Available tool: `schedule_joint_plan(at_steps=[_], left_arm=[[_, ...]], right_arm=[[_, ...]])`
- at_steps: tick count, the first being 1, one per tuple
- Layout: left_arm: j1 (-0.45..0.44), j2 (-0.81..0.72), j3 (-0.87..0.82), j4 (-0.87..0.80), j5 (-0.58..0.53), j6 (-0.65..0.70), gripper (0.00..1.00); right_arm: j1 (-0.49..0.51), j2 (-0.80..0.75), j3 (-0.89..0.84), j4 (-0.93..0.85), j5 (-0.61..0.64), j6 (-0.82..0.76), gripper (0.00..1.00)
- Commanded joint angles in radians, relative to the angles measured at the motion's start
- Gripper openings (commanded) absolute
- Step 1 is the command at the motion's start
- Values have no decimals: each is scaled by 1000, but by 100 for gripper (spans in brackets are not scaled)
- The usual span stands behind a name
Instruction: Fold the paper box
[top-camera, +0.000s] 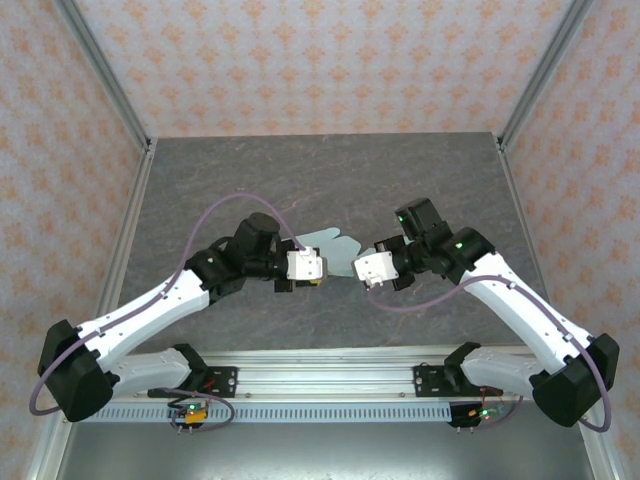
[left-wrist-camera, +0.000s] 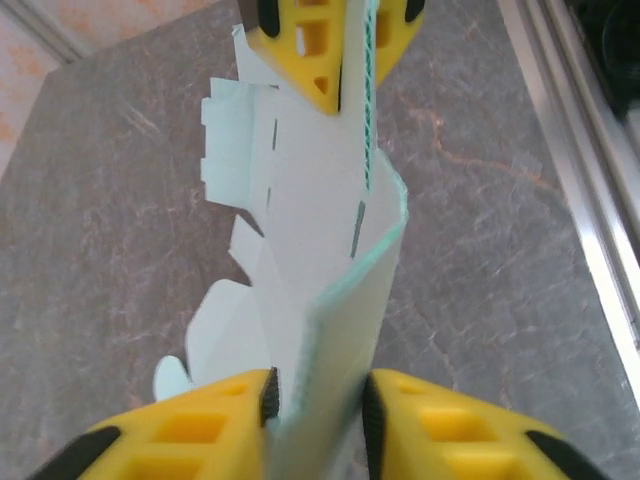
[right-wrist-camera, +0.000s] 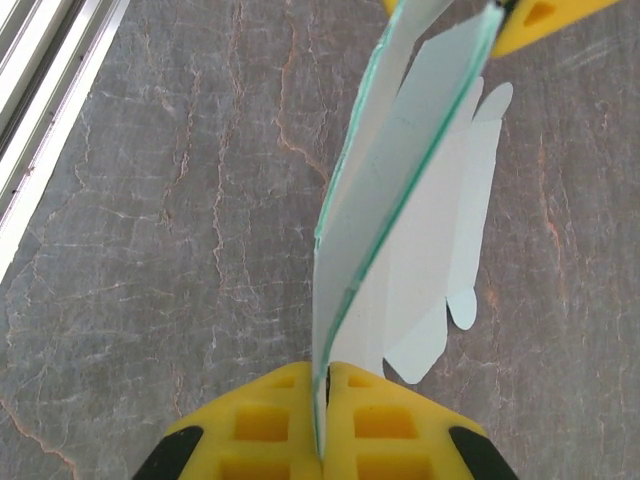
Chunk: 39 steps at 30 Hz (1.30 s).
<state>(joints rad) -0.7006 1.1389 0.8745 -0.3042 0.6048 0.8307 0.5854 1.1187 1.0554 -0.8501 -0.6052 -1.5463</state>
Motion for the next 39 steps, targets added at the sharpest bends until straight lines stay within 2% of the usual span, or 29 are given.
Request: schedule_joint_plan(at_steps=[1,2,4,6,10,11,13,17,19,20,21,22,23,24,25,27,29,32,35,39], left_arm=[[-5,-21,29,-9,50,41,14],[-5,-17,35,-14,48,43,0],[-4,-12,32,-8,38,35,0],[-5,-11,23,7,23,18,0],[-5,-13,24,56,-88,-124,0],[-5,-13,24,76,-128,-178,0],[-5,-13,25,93,-165,-257,0],[-5,-16,14,121,-187,-360,0],[-5,-15,7,134,-230,-405,0],[-4,-14,3,142,-259,-432,0],[-4,-11,1,151,-284,-457,0],[-5,-9,-1,157,-302,-479,0],[-5,-7,-6,165,-309,-490,0],[-8,-8,-10,174,-314,-495,0],[-10,-10,-20,185,-317,-499,0],[-14,-12,-36,202,-332,-499,0],[-20,-10,-42,203,-330,-492,0],[-37,0,-39,202,-328,-470,0],[-49,13,-42,204,-321,-434,0],[-55,17,-46,201,-327,-417,1]], right_arm=[[-4,4,27,-28,22,-28,0],[-5,0,21,-15,28,-24,0],[-5,-13,5,22,38,-1,0],[-5,-33,-18,77,55,50,26],[-18,-98,-71,208,71,212,40],[-25,-127,-97,260,73,264,46],[-35,-176,-146,349,87,343,52],[-49,-248,-201,472,159,552,53],[-51,-266,-209,552,263,742,53],[-52,-272,-208,601,345,886,54],[-52,-273,-200,630,428,1028,59],[-54,-270,-186,646,544,1224,67],[-58,-263,-161,628,669,1426,81],[-62,-255,-133,577,763,1648,89],[-70,-243,-95,485,827,1901,90],[-108,-210,-35,357,733,2252,88],[-114,-166,-21,341,602,2527,88],[-117,-76,-6,389,447,2751,87],[-121,45,102,283,427,2793,84],[-122,219,267,148,385,2721,83]])
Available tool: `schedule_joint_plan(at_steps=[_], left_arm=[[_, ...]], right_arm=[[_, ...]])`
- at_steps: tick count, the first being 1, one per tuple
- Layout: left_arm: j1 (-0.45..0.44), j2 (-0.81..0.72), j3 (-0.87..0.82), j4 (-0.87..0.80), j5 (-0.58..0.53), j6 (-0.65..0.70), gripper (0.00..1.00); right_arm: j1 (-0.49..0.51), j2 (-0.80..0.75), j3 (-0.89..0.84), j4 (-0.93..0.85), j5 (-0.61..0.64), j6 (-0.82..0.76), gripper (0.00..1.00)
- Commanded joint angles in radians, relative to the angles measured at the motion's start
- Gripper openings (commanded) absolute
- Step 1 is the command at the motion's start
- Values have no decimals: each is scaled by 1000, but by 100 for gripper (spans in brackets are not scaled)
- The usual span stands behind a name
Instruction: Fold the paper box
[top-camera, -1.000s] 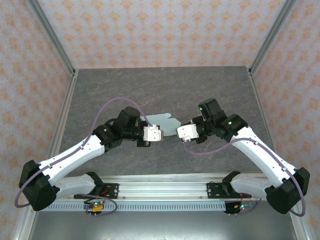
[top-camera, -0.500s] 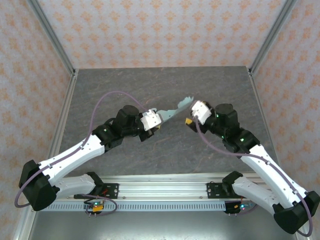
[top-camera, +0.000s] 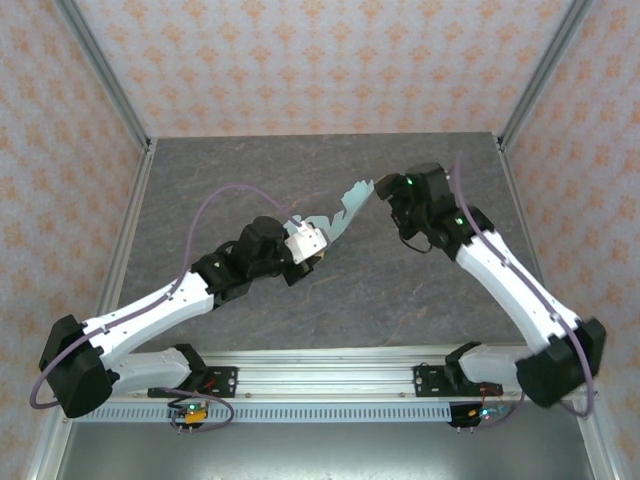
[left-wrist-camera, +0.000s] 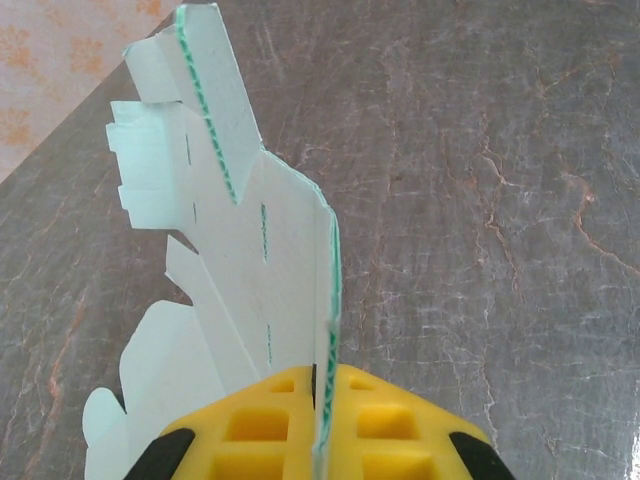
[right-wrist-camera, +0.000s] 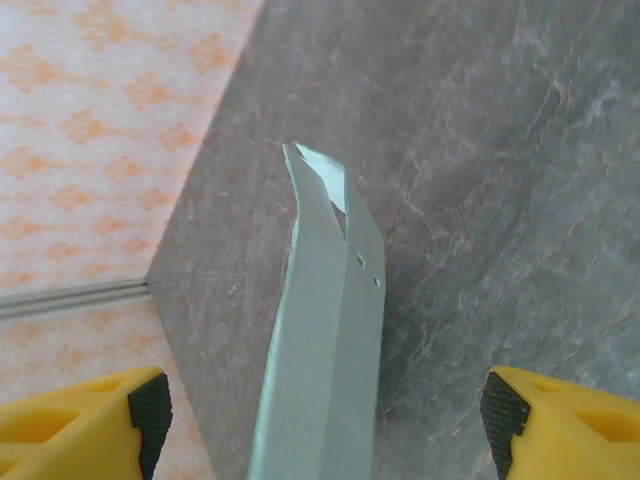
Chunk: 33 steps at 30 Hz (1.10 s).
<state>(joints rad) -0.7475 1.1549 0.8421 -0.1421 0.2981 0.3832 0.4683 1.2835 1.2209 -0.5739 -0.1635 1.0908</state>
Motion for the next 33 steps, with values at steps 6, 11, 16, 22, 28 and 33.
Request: schedule_joint_plan(at_steps=[6,11,16,22,28,33], left_arm=[[-10,5,-24,31,-37,46,2],[-10,10,-32,46,-33,50,2],[-11,22,-43,74,6,70,3],[-10,14,-52,72,51,65,14],[68,-119,-193,237,287,-60,90],[122,-221,-176,172,236,-167,100]], right_arm=[[2,199,189,-176,-139,44,85],[26,246,182,-180,-161,45,72],[29,262,168,-197,-131,25,43],[29,266,160,-200,-123,-31,11],[-6,291,261,-213,-213,-507,4],[-5,236,212,-203,-202,-871,3]])
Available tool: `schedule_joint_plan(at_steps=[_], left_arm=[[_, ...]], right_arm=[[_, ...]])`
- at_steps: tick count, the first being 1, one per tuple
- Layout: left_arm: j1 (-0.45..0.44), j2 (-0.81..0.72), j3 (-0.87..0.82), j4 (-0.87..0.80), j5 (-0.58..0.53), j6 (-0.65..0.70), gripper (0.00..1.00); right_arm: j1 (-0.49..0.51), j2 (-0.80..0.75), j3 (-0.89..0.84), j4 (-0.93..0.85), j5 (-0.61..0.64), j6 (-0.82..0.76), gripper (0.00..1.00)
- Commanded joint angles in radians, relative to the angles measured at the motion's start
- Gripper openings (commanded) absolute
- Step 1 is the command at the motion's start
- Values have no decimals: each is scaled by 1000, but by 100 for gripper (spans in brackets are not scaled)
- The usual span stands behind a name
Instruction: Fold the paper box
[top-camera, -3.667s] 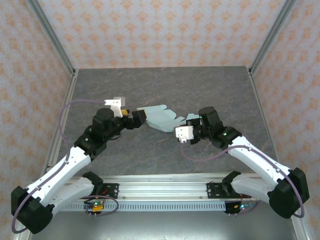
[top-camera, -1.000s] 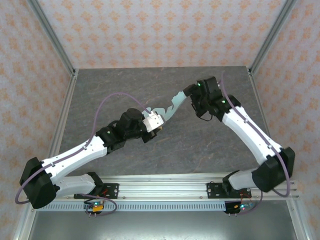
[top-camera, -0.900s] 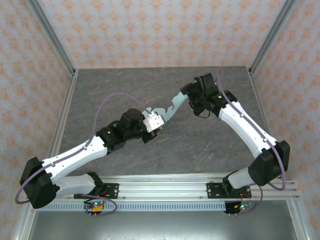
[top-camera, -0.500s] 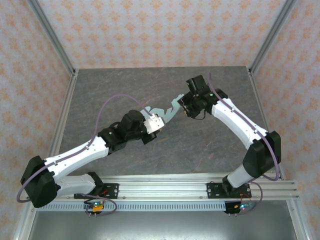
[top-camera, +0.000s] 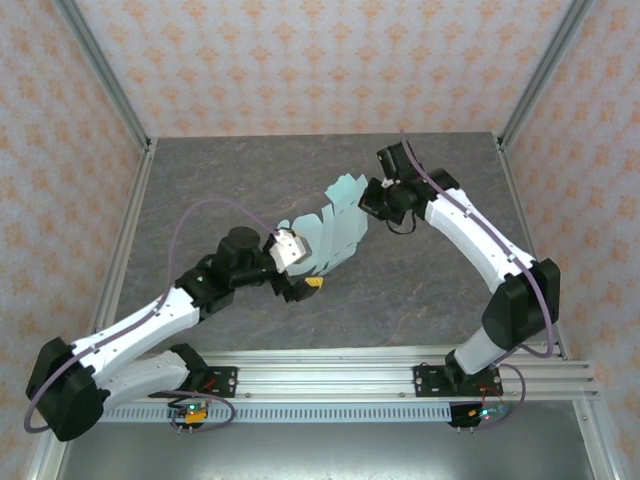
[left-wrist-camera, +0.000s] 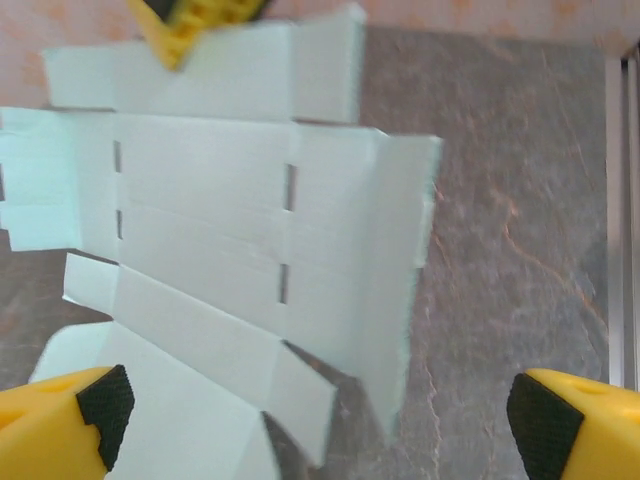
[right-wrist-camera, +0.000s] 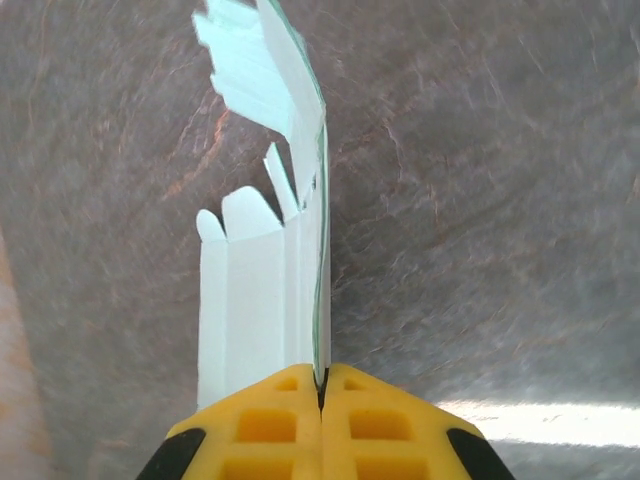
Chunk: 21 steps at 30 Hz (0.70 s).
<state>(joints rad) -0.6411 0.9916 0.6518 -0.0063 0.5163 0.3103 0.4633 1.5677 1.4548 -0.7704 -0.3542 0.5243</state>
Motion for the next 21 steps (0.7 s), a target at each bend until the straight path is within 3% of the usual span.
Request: schedule_joint_plan(at_steps=[1,5,8,11,14,17,21], left_arm=[[25,-81,10,49,-12,-127,100],[38,-142,-26,140,-240,-243,100],[53,-118,-21,139,-299,-229,100],[57,-47,-4,134,-301,-194,100],[57,20,-23,182,-265,-196,100],[54,74,-70,301,32,-176,100],[40,150,-104,342,-91,-208,100]], right_arm=[[0,-77,-61,30,-29,-403,0],[-2,-207,-215,151,-34,-779,0],[-2,-247,-252,146,-95,-1093,0],[-1,-208,-197,74,-118,-1273,0],[1,-139,-108,-130,-246,-1534,0],[1,-114,-105,-155,-331,-1681,0],[1,-110,-133,-128,-383,-1789,0]])
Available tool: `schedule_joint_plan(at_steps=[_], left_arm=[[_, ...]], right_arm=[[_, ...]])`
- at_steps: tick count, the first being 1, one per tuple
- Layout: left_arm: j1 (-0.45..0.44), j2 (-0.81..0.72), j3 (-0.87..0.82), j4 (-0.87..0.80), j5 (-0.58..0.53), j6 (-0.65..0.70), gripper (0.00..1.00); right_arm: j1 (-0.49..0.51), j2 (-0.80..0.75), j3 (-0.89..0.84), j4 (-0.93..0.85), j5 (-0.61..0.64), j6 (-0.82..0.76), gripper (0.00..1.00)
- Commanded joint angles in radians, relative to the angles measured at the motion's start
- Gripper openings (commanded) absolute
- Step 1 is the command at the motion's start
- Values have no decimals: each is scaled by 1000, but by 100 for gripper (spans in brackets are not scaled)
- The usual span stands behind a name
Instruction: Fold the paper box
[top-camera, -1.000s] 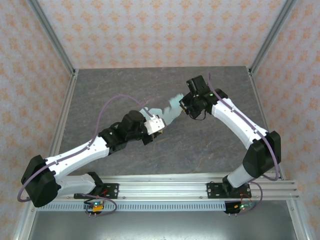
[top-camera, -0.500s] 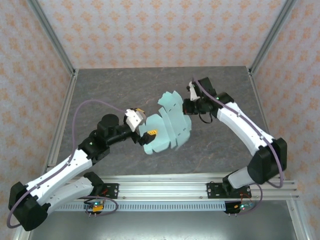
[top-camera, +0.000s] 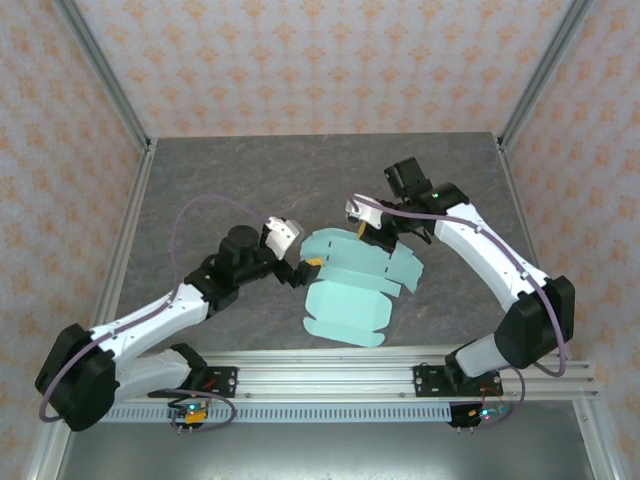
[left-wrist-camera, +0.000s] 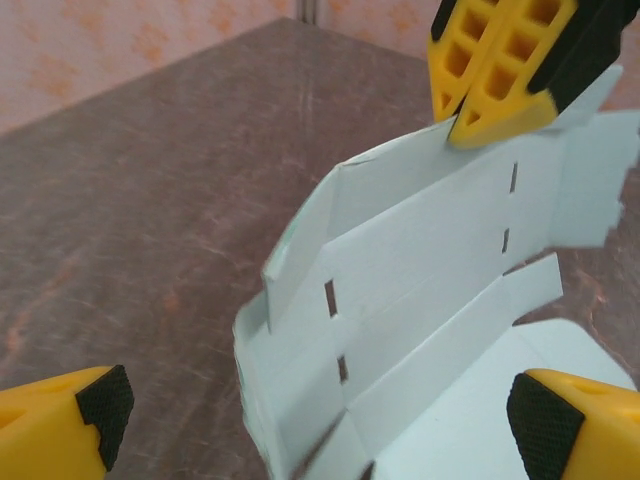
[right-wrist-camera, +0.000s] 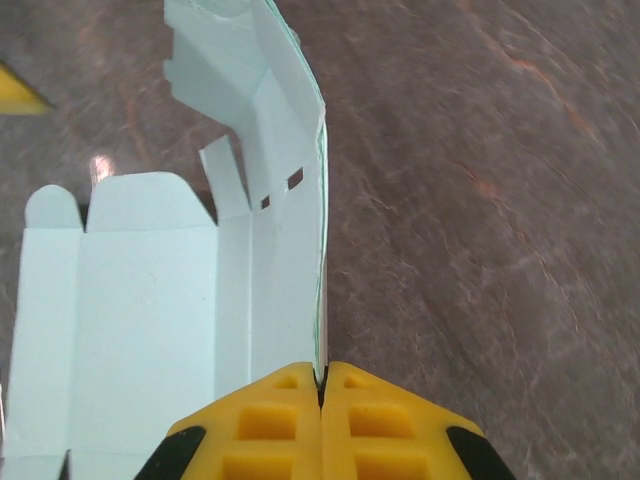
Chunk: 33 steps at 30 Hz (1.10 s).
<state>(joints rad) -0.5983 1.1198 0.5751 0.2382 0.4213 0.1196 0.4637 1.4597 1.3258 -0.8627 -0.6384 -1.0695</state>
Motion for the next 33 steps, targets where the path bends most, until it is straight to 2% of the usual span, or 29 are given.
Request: schedule_joint_plan(at_steps=[1,4,9,13,17,21,25,27,30,32,33], left_arm=[[-1,24,-58,131,-28,-7,100],[6,15,-149,259,-98,-12,97],[6,61,-183,343,-36,-12,68],[6,98,-151,324,-59,-29,56],[6,129,-133,321,-27,-27,52],[6,169,-111,310,-21,-31,44],[6,226,-100,334,-12,-36,28],[9,255,-90,348,2,-47,16],[17,298,-72,373,-6,-108,0],[22,325,-70,417,-6,-165,0],[23,341,-68,435,4,-187,0]], right_arm=[[0,2,-5,-33,-106,-211,0],[0,18,6,-40,-100,-237,0],[0,51,16,-35,-89,-255,0],[0,53,16,13,-86,-237,0],[0,41,10,43,-85,-254,0],[0,41,18,41,-76,-284,0],[0,37,2,62,-62,-308,0],[0,30,-13,111,-30,-270,8],[0,-17,-66,288,45,-52,25],[0,-68,-109,358,39,39,36],[1,-95,-125,373,19,76,38]])
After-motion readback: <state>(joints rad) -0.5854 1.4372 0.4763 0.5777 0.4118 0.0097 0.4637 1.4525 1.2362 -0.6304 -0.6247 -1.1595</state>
